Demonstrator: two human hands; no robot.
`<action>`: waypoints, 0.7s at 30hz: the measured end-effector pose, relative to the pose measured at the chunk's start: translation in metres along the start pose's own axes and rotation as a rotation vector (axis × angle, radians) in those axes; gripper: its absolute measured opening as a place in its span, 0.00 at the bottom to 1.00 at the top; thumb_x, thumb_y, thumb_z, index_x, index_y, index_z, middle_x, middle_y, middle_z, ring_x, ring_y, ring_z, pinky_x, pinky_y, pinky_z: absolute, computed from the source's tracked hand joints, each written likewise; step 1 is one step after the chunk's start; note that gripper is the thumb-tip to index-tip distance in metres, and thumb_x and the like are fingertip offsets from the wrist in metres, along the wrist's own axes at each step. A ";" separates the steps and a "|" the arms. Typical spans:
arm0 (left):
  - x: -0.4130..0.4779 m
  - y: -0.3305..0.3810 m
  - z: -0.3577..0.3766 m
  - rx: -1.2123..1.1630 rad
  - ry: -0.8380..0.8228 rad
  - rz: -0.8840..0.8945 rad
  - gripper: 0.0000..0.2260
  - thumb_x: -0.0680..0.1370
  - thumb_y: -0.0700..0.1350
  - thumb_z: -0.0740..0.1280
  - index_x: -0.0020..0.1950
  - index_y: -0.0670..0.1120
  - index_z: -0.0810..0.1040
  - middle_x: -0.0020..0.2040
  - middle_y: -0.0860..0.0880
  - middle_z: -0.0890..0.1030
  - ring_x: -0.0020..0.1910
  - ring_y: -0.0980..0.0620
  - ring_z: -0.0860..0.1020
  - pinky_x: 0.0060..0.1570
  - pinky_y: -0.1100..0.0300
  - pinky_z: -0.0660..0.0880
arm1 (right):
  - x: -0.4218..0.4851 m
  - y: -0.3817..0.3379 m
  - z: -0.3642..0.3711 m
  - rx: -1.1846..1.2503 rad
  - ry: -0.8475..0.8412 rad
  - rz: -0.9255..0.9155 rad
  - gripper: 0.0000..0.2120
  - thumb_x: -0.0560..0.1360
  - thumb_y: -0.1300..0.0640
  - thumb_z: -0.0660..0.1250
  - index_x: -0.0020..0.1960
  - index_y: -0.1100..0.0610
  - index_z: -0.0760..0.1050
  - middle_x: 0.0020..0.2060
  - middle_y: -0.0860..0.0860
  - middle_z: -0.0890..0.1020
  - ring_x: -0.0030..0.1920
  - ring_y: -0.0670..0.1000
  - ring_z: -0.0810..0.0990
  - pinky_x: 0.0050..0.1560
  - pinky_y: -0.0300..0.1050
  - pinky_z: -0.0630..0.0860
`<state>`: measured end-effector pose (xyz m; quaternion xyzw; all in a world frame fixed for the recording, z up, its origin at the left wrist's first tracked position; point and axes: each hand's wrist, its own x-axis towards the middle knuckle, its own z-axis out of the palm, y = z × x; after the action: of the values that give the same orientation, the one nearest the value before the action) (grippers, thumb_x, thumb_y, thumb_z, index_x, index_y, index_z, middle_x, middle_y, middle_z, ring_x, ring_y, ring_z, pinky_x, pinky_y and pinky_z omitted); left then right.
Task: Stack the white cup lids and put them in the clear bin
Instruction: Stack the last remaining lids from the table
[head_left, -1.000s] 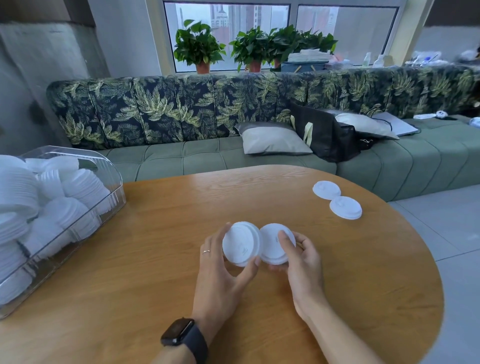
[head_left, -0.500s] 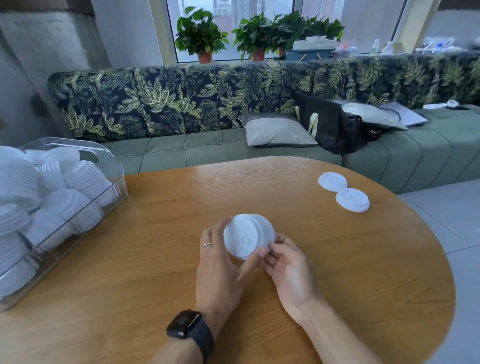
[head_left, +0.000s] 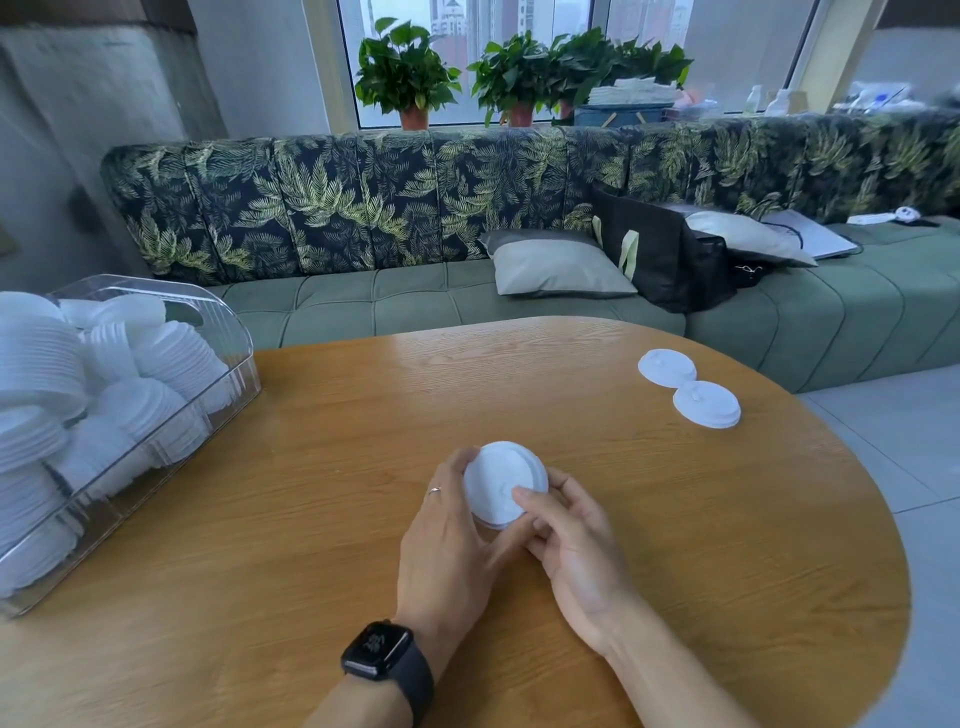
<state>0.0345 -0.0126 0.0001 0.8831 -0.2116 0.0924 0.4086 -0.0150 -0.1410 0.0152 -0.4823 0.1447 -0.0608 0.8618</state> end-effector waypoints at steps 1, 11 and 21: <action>0.000 0.000 0.000 0.002 -0.012 0.006 0.37 0.71 0.73 0.66 0.73 0.59 0.57 0.68 0.59 0.72 0.65 0.59 0.73 0.54 0.59 0.76 | 0.000 -0.001 0.001 0.015 0.010 -0.003 0.19 0.71 0.60 0.77 0.61 0.58 0.80 0.47 0.63 0.82 0.51 0.57 0.83 0.59 0.51 0.79; -0.001 0.000 0.001 0.026 -0.151 0.130 0.45 0.72 0.72 0.65 0.81 0.59 0.45 0.79 0.66 0.51 0.76 0.69 0.55 0.66 0.72 0.61 | 0.006 0.001 -0.004 -0.122 0.139 -0.154 0.17 0.78 0.63 0.68 0.64 0.49 0.82 0.54 0.52 0.88 0.55 0.51 0.85 0.60 0.50 0.77; 0.006 0.003 -0.010 -0.562 -0.130 -0.147 0.11 0.80 0.55 0.66 0.55 0.50 0.83 0.40 0.50 0.85 0.38 0.51 0.84 0.39 0.57 0.79 | 0.014 -0.005 -0.026 -0.225 0.149 -0.162 0.12 0.79 0.62 0.66 0.58 0.55 0.84 0.52 0.55 0.88 0.58 0.56 0.84 0.60 0.55 0.78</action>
<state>0.0389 -0.0082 0.0108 0.7523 -0.1900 -0.0567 0.6283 -0.0095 -0.1683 0.0036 -0.5801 0.1749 -0.1493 0.7814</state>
